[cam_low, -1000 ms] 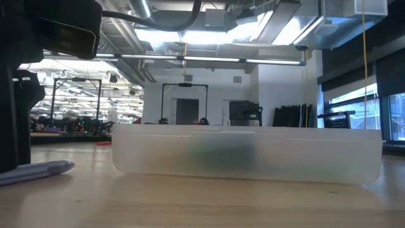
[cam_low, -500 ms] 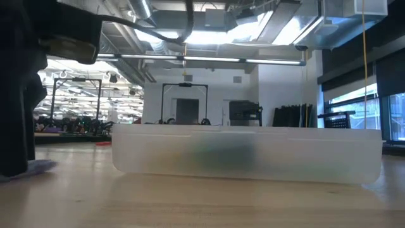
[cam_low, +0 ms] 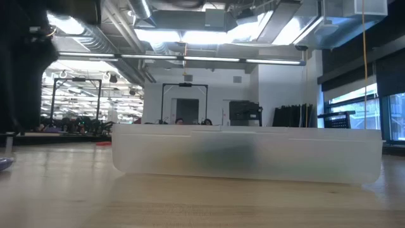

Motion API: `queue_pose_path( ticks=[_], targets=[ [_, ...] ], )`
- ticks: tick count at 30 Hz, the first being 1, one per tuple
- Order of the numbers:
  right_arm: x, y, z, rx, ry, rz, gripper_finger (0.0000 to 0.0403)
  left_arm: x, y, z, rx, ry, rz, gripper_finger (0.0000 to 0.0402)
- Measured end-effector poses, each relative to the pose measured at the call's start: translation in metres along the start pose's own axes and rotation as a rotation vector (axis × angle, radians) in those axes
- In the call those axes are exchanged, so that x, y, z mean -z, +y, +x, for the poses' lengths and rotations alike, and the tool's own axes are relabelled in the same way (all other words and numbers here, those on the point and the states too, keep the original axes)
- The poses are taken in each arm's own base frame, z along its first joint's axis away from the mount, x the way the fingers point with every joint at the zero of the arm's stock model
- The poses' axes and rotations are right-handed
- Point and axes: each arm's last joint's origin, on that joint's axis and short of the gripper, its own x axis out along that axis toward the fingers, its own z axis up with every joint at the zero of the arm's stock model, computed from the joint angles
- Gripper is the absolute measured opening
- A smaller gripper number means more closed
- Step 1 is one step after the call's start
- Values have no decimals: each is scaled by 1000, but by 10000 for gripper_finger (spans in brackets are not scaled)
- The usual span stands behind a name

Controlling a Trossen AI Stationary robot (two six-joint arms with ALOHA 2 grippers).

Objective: Pack school essentials
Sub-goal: Put the gray pen into the orange supply box

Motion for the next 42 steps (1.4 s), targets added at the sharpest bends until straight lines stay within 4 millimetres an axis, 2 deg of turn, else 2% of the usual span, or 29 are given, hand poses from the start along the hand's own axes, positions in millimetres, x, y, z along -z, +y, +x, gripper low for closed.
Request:
queue_pose_path(
  ticks=[4, 7, 11, 15, 24, 31, 42],
  targets=[
    [0, 0, 0, 0, 0, 0, 120, 1, -9, -12, 63, 38, 234, 258],
    [0, 0, 0, -1, 0, 1, 120, 10, -15, -18, 109, 57, 466, 258],
    [0, 0, 0, -2, -1, 1, 120, 26, -18, -18, 124, 48, 747, 258],
    [0, 0, 0, -2, -1, 1, 120, 37, -20, -16, 136, 20, 937, 258],
    [-1, 0, 0, 12, -22, -3, 120, 31, -26, -11, 183, -58, 1064, 258],
    [-1, 0, 0, 16, -28, -3, 120, 21, -26, -4, 214, -43, 1052, 258],
    [-4, 4, 0, -21, -56, -79, 120, 28, -35, 16, 235, -27, 1150, 258]
  ],
)
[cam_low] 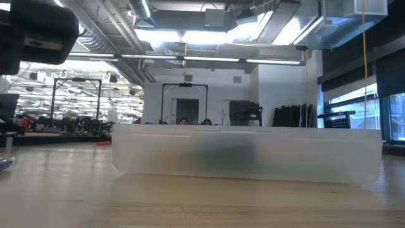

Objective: Pack school essentials
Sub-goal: Put the gray pen into the orange supply box

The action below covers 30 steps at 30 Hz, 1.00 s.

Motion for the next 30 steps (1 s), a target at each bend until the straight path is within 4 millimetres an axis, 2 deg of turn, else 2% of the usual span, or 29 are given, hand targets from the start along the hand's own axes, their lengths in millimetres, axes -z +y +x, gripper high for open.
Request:
queue_pose_path(
  ticks=[5, 15, 25, 30],
  targets=[
    [-1, 1, 0, -5, -4, 6, 120, 0, 1, 1, -15, 0, -2, 251],
    [-1, 1, 0, -14, -11, 15, 120, 4, 3, 5, -11, 11, -3, 202],
    [-1, 2, 0, -14, -10, 15, 120, 7, 2, 7, -3, 8, -4, 195],
    [-1, 1, 0, -14, -11, 15, 120, 7, 4, 8, 6, 11, -9, 165]
  ],
)
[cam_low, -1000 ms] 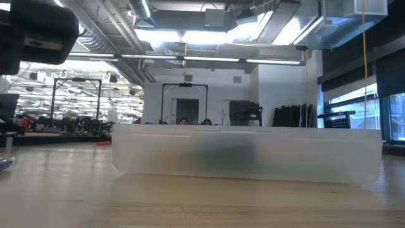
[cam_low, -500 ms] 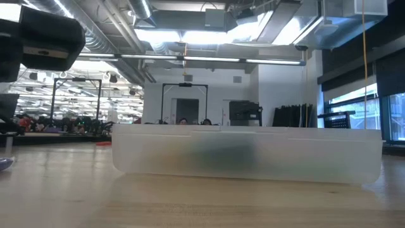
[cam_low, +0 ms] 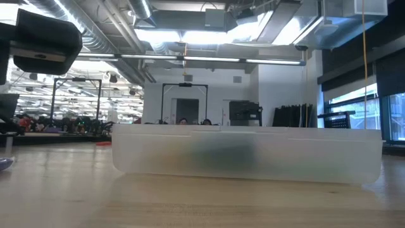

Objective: Pack school essentials
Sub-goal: Put the gray pen into the orange supply box

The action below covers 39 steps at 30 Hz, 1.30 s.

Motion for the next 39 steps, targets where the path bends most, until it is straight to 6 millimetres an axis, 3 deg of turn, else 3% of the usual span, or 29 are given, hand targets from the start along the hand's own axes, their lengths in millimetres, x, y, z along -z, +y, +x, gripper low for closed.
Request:
queue_pose_path(
  ticks=[9, 19, 39],
  targets=[
    [0, 0, 0, 0, 0, 0, 120, 0, 5, 1, 10, 5, -12, 97],
    [0, 0, 0, 0, 0, 0, 120, 0, 7, 2, -29, 4, 18, 48],
    [0, 0, 0, 0, 0, 0, 120, -2, 11, 1, -7, -16, -8, 38]
  ],
)
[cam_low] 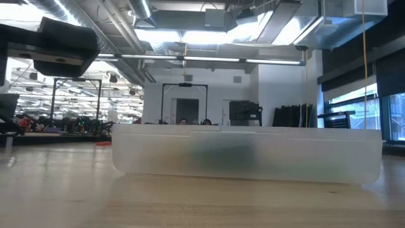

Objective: Pack school essentials
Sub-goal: Put the gray pen into the orange supply box

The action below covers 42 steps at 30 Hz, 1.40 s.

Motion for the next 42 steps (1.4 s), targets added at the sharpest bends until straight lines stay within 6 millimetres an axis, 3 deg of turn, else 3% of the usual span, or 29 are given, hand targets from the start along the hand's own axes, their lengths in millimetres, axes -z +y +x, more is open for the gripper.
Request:
queue_pose_path(
  ticks=[20, 33, 39, 42],
  targets=[
    [0, 0, 0, 1, 1, -1, 120, -14, 23, -12, 56, -10, -48, 39],
    [0, 0, 0, 0, 2, -1, 120, -46, 51, -57, 31, -71, -87, 40],
    [0, 0, 0, -6, 9, -18, 120, -61, 78, -80, -46, -145, -146, 40],
    [0, 0, 0, -4, 9, -29, 120, -64, 94, -82, -70, -189, -185, 40]
  ],
)
